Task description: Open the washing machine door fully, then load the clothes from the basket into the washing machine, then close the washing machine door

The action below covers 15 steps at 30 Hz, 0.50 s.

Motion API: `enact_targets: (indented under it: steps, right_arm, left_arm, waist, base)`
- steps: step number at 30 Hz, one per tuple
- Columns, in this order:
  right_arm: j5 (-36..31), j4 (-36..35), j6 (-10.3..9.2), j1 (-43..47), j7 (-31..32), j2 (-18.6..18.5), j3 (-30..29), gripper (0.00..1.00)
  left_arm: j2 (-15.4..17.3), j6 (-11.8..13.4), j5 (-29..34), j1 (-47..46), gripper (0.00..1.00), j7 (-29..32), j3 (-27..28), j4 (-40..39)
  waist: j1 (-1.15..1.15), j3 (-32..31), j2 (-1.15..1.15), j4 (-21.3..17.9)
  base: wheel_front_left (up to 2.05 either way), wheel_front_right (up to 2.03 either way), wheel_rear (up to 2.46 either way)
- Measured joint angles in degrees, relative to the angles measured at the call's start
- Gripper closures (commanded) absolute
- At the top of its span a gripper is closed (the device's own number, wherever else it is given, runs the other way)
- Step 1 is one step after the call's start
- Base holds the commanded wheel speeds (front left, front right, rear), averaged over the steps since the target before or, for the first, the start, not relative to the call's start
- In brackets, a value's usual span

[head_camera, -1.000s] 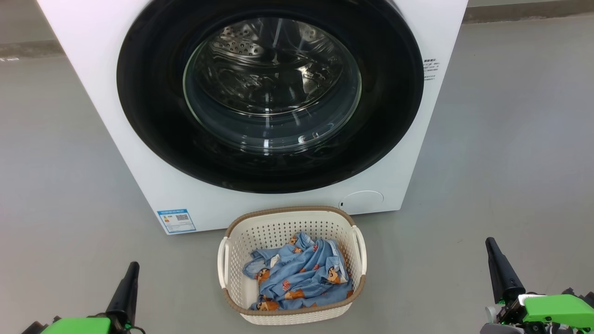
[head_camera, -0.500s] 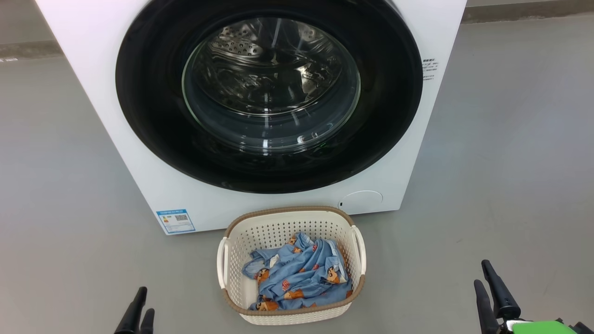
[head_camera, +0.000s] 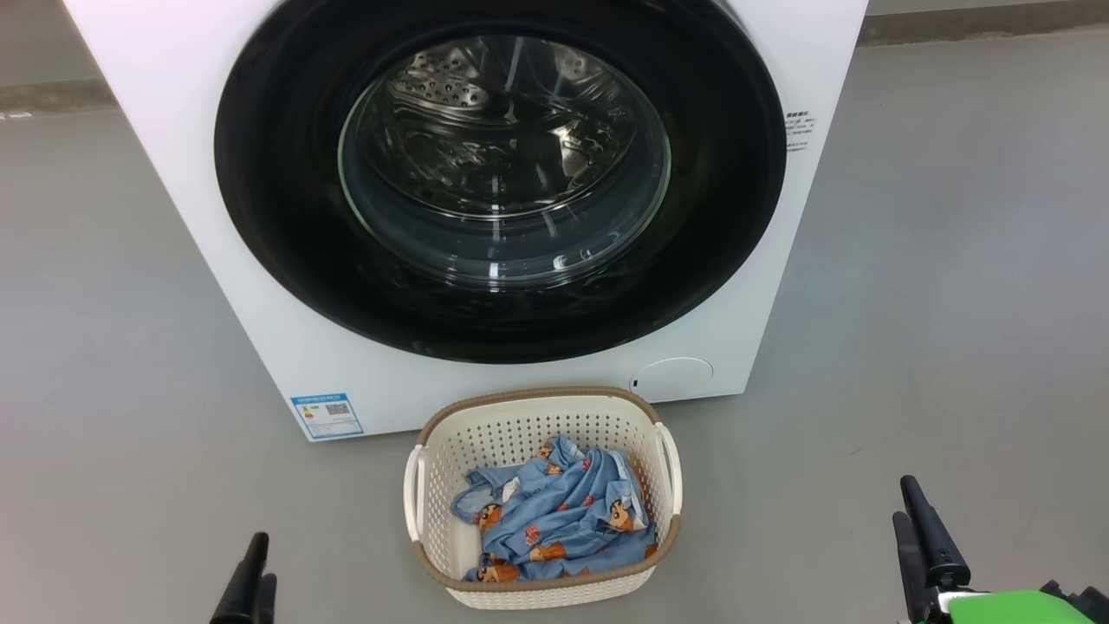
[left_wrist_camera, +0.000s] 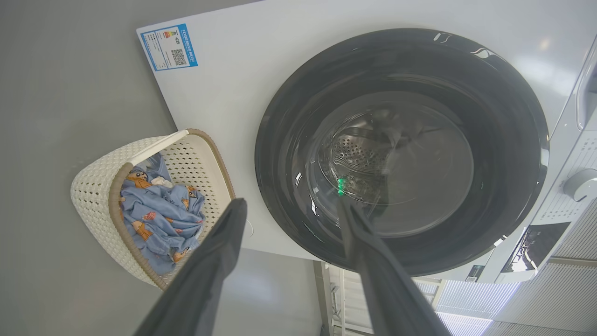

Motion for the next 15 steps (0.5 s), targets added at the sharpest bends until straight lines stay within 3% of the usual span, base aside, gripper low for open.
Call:
enact_targets:
  steps: [15]
  right_arm:
    - [-11.3,-2.2,0.0,-0.7,-2.5,-0.1,0.4,0.0]
  left_arm:
    - [2.5,0.0,7.7,-0.4,0.0,-3.1,-2.2,0.0]
  waist:
    - [0.0,-0.1,0.0,-0.2]
  base:
    - [0.0,0.0,0.0]
